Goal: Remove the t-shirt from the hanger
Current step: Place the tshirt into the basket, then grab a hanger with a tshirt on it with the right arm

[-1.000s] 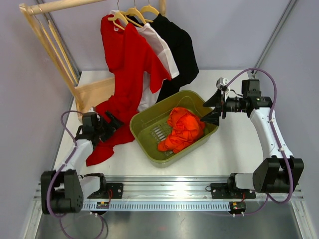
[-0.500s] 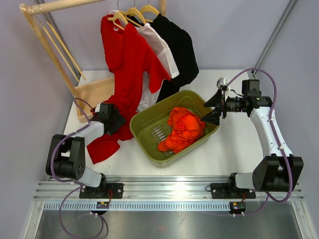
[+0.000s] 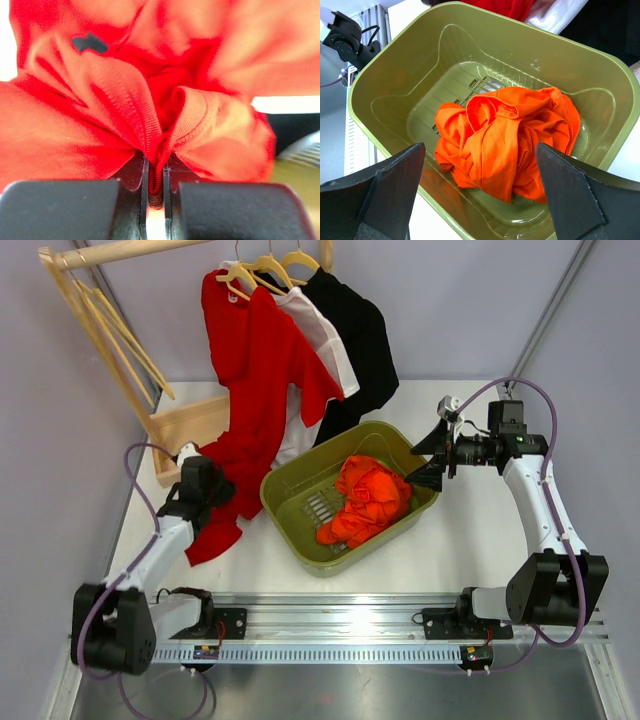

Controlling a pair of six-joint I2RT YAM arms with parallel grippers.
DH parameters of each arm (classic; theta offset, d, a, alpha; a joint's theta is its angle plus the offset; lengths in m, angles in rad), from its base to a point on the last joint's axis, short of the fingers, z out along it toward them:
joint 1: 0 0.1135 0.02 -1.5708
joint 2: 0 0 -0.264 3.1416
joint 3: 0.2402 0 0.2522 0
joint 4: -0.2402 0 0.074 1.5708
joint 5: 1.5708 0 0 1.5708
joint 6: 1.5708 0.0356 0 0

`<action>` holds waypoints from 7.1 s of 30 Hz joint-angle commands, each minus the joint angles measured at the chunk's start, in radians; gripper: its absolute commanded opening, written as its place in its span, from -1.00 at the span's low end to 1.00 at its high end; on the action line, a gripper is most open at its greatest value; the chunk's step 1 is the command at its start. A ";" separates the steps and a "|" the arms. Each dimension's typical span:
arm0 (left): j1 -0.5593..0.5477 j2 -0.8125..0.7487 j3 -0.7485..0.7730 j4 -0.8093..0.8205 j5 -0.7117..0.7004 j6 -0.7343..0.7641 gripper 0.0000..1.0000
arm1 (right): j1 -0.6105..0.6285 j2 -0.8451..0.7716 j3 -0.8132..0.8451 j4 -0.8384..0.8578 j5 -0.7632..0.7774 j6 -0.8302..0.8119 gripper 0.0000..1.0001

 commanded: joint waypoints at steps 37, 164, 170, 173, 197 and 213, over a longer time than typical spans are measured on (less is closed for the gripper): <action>-0.754 -0.324 0.541 0.053 -0.035 0.394 -1.00 | -0.010 -0.018 0.000 0.008 -0.016 -0.019 0.99; -0.831 -0.769 0.114 -0.419 -0.489 0.249 0.98 | 0.657 0.927 1.532 0.482 1.025 0.828 0.22; -0.831 -0.769 0.102 -0.411 -0.480 0.243 0.98 | 0.660 0.942 1.528 0.490 1.031 0.805 -0.14; -0.831 -0.772 0.100 -0.411 -0.477 0.238 0.98 | 0.660 0.942 1.535 0.484 0.992 0.767 -0.49; -0.831 -0.888 0.070 -0.421 -0.488 0.200 0.98 | 0.660 0.910 1.653 0.634 0.863 0.788 -1.00; -0.831 -1.003 0.143 -0.552 -0.478 0.241 0.98 | 0.645 0.755 1.557 0.264 0.669 0.466 -1.00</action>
